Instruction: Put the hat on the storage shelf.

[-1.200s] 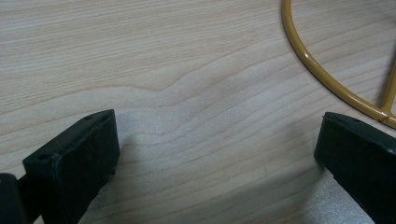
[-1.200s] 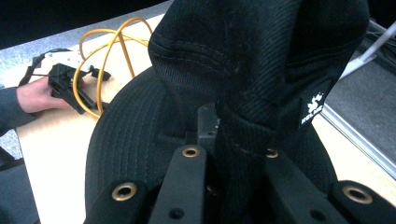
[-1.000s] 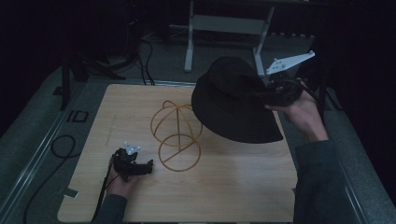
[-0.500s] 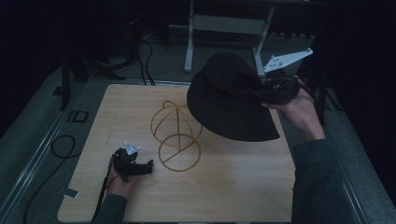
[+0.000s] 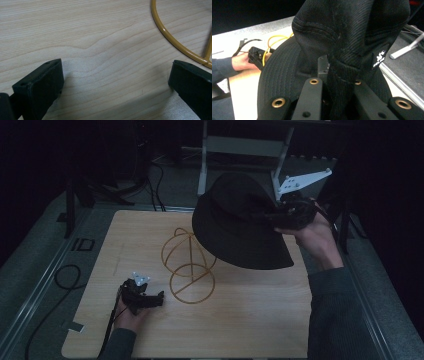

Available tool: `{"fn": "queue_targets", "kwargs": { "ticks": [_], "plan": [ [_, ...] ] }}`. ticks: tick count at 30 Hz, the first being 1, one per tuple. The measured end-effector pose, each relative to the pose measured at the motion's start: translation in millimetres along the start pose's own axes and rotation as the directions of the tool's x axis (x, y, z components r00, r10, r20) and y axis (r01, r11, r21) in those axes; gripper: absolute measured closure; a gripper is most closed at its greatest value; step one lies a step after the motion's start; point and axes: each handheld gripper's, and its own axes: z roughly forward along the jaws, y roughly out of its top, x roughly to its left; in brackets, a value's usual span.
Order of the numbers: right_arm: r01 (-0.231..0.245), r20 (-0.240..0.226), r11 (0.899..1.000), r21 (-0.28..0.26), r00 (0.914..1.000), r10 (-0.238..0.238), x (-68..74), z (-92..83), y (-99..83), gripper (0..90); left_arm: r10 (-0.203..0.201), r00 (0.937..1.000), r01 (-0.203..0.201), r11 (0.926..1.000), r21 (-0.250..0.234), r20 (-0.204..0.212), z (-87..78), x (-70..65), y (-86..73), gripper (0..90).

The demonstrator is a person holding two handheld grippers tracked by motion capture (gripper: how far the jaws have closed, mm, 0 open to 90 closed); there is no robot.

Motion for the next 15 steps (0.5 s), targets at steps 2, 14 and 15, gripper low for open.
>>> {"fn": "queue_targets", "kwargs": {
  "ticks": [2, 14, 15],
  "plan": [
    [0.001, -0.008, 1.0, -0.005, 1.0, -0.001, 1.0, 0.5, 1.5, 87.9, -0.001, 1.0, 0.001, 1.0, -0.002, -0.001, 0.1, -0.1, 0.0, 0.3],
    [0.012, -0.062, 0.999, -0.047, 0.9979, -0.015, 9.2, 6.8, 10.4, 87.9, -0.005, 1.0, 0.005, 1.0, -0.002, 0.0, 0.1, -0.3, -0.1, 0.3],
    [0.011, -0.065, 0.999, -0.049, 0.9978, -0.014, 10.3, 7.9, 11.2, 88.0, -0.004, 1.0, 0.004, 1.0, -0.002, -0.002, 0.2, -0.4, -0.1, 0.3]
  ]
}}
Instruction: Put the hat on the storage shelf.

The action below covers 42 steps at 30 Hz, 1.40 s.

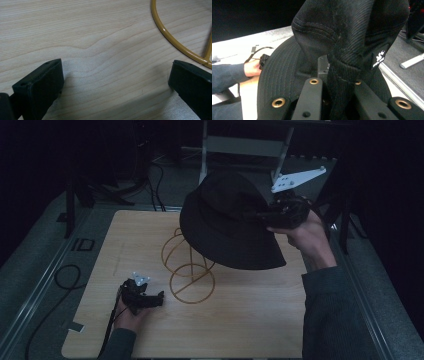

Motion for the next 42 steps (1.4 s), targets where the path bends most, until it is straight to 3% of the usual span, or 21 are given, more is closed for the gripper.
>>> {"fn": "queue_targets", "kwargs": {
  "ticks": [42],
  "plan": [
    [0.02, -0.132, 1.0, -0.003, 0.991, -0.02, 21.7, 58.8, 10.0, 87.7, -0.001, 1.0, 0.001, 1.0, -0.001, 0.002, 0.1, 0.0, -0.1, 0.3]
  ]
}}
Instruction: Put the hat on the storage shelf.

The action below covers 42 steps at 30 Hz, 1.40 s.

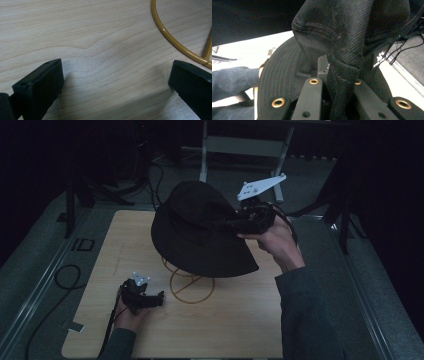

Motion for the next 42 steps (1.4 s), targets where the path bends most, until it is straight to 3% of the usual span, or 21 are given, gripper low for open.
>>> {"fn": "queue_targets", "kwargs": {
  "ticks": [22, 30, 38, 42],
  "plan": [
    [-0.01, -0.005, 0.999, 0.054, 0.9999, 0.01, -3.1, 23.9, -10.7, 86.7, 0.004, 1.0, -0.004, 1.0, 0.001, -0.002, -0.1, 0.4, 0.2, 0.3],
    [-0.018, -0.029, 0.997, 0.069, 0.9994, 0.02, -4.2, 31.1, -16.3, 84.8, 0.004, 1.0, -0.004, 1.0, 0.001, -0.003, -0.1, 0.4, 0.1, 0.3],
    [-0.012, -0.022, 0.993, 0.119, 0.9997, 0.014, -1.8, 43.9, -20.7, 66.5, 0.01, 0.9999, -0.01, 0.9999, 0.006, -0.001, -0.4, 0.7, 0.2, 0.3],
    [-0.035, -0.01, 0.993, 0.109, 0.9993, 0.037, -4.2, 46.1, -22.5, 58.1, 0.01, 1.0, -0.01, 0.9999, 0.006, -0.001, -0.4, 0.7, 0.2, 0.3]
  ]
}}
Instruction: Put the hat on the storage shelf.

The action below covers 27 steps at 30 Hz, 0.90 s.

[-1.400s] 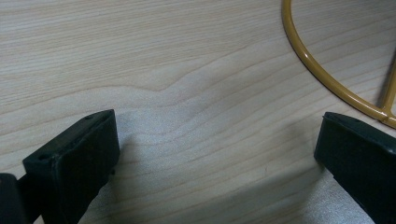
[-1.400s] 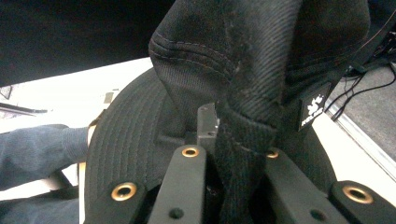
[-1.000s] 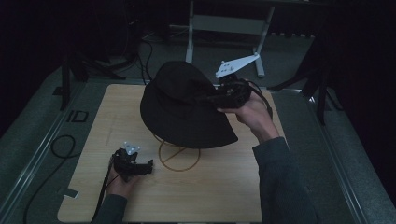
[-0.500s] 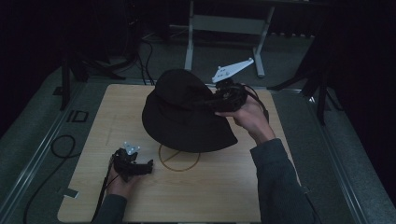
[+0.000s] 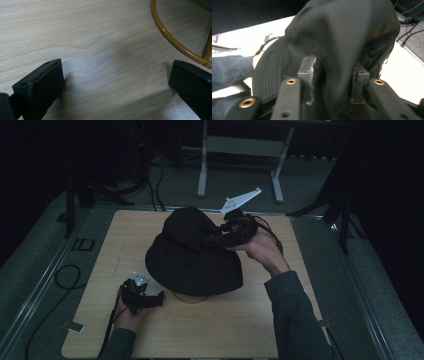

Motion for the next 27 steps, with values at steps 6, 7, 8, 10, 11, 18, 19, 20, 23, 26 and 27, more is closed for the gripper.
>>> {"fn": "queue_targets", "kwargs": {
  "ticks": [6, 7, 8, 10, 11, 18, 19, 20, 23, 26, 27],
  "plan": [
    [-0.015, 0.007, 1.0, -0.005, 0.9999, 0.015, -0.4, 1.9, -3.1, 53.0, 0.0, 1.0, 0.0, 1.0, 0.0, 0.0, 0.0, 0.0, 0.0, 0.3],
    [-0.021, 0.014, 1.0, -0.017, 0.9997, 0.021, -0.6, 1.3, -3.0, 53.2, 0.0, 1.0, 0.0, 1.0, 0.0, 0.0, 0.0, 0.0, 0.0, 0.3],
    [-0.023, 0.018, 0.999, -0.029, 0.9996, 0.023, -0.6, 0.5, -2.5, 53.8, 0.0, 1.0, 0.0, 1.0, 0.0, 0.0, 0.0, 0.0, 0.0, 0.2],
    [-0.024, 0.018, 0.998, -0.054, 0.9995, 0.025, -0.6, -1.4, -1.3, 55.3, 0.0, 1.0, 0.0, 1.0, 0.0, 0.0, 0.0, 0.0, 0.0, 0.3],
    [-0.023, 0.019, 0.998, -0.064, 0.9995, 0.025, -0.4, -2.5, -0.7, 58.8, 0.0, 1.0, 0.0, 1.0, 0.0, 0.0, 0.0, 0.0, 0.0, 0.3],
    [0.0, 0.049, 0.995, -0.103, 0.9988, 0.005, 5.4, 0.9, 6.4, 75.8, 0.0, 1.0, 0.0, 1.0, 0.0, 0.0, -0.1, 0.1, 0.0, 0.3],
    [-0.001, 0.049, 0.995, -0.104, 0.9988, 0.006, 6.4, 2.7, 7.8, 76.3, 0.0, 1.0, 0.0, 1.0, 0.0, 0.0, 0.0, 0.0, 0.0, 0.3],
    [0.003, 0.046, 0.995, -0.102, 0.999, 0.002, 7.2, 4.8, 9.1, 76.4, 0.0, 1.0, 0.0, 1.0, 0.0, 0.0, 0.0, 0.0, 0.0, 0.3],
    [0.012, 0.036, 0.996, -0.088, 0.9993, -0.009, 10.0, 11.7, 12.4, 74.4, 0.0, 1.0, 0.0, 1.0, 0.0, 0.0, 0.0, 0.0, 0.0, 0.3],
    [0.013, 0.017, 0.999, -0.04, 0.9998, -0.012, 11.2, 19.6, 13.2, 55.7, 0.001, 1.0, -0.001, 1.0, 0.0, 0.0, 0.0, 0.0, 0.0, 0.3],
    [0.004, 0.027, 1.0, -0.03, 0.9996, -0.003, 11.2, 21.1, 12.9, 50.7, 0.0, 1.0, 0.0, 1.0, 0.0, 0.0, 0.0, 0.0, 0.0, 0.3]
  ]
}}
